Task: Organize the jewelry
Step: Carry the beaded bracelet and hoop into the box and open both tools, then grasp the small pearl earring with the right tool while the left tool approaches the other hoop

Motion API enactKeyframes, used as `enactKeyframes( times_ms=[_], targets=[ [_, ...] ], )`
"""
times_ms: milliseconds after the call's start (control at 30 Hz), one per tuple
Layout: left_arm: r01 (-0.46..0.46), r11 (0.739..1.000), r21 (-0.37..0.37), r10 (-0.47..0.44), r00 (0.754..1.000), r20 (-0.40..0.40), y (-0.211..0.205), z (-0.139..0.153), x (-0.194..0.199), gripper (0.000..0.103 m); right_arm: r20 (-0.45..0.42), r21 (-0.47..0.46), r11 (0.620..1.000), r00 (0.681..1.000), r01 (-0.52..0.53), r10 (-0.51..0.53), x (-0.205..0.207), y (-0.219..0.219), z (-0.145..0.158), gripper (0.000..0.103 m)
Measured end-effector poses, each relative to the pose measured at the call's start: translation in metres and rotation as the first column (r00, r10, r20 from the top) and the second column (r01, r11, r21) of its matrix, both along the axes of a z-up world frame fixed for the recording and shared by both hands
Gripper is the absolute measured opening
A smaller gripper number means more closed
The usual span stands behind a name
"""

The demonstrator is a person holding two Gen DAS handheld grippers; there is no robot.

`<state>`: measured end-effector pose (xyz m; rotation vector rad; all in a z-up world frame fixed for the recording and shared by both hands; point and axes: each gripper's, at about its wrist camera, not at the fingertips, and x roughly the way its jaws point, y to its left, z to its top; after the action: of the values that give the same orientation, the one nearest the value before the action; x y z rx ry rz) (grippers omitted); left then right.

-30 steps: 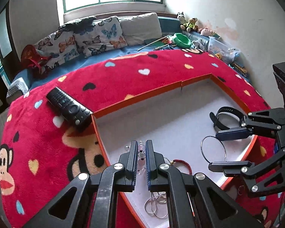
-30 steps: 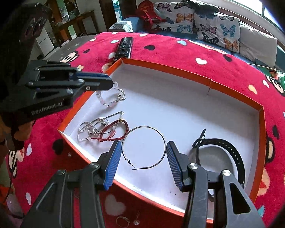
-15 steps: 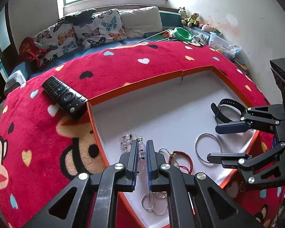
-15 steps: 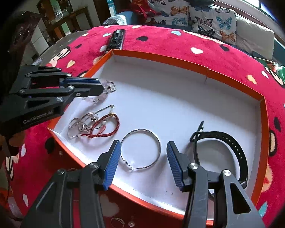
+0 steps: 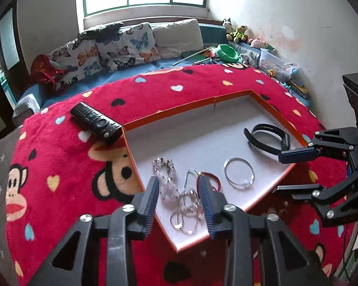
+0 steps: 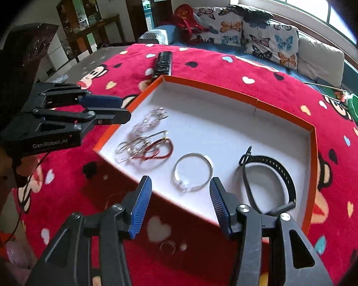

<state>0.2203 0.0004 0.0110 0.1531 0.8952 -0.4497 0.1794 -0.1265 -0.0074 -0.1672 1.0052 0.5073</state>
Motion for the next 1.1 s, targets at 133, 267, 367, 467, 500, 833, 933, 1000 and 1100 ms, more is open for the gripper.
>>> enactKeyframes(
  times_ms=[133,267,367,467,500,833,933,1000,1100],
  targets=[
    [0.02,1.0,-0.022,-0.02,1.0,-0.003,0.004,0.006,-0.031,0.039,-0.009,0.0,1.0,1.0,-0.012,0.012,-0.015,-0.001,0.003,0.055],
    [0.06,0.998,-0.025,-0.06,0.998,0.001,0.004,0.006,-0.065,0.039,-0.016,-0.01,1.0,1.0,-0.017,0.017,-0.028,-0.005,0.002,0.055],
    [0.094,0.995,-0.035,-0.095,0.995,-0.012,0.001,0.0,-0.086,0.039,-0.033,-0.004,1.0,0.999,-0.018,0.017,-0.037,-0.008,0.0,0.055],
    [0.128,0.991,-0.024,-0.129,0.992,-0.016,-0.006,-0.01,-0.104,0.039,-0.037,-0.015,1.0,0.999,-0.018,0.018,-0.046,-0.014,-0.003,0.055],
    [0.136,0.99,-0.023,-0.137,0.99,-0.019,-0.008,-0.013,-0.107,0.039,-0.042,-0.014,1.0,0.999,-0.016,0.015,-0.048,-0.017,-0.005,0.055],
    [0.177,0.984,-0.027,-0.178,0.982,-0.055,-0.029,-0.041,-0.114,0.058,-0.074,-0.002,1.0,0.997,-0.022,0.022,-0.061,-0.026,-0.031,0.055],
    [0.178,0.984,-0.027,-0.179,0.982,-0.057,-0.031,-0.045,-0.111,0.058,-0.065,-0.003,1.0,0.998,-0.019,0.019,-0.06,-0.026,-0.034,0.055],
    [0.173,0.984,-0.03,-0.174,0.983,-0.055,-0.031,-0.047,-0.11,0.058,-0.068,0.018,1.0,0.998,-0.007,0.008,-0.057,-0.028,-0.036,0.055],
    [0.165,0.986,-0.037,-0.167,0.985,-0.05,-0.028,-0.048,-0.11,0.058,-0.065,0.032,0.999,0.998,0.02,-0.018,-0.051,-0.031,-0.037,0.049]
  ],
)
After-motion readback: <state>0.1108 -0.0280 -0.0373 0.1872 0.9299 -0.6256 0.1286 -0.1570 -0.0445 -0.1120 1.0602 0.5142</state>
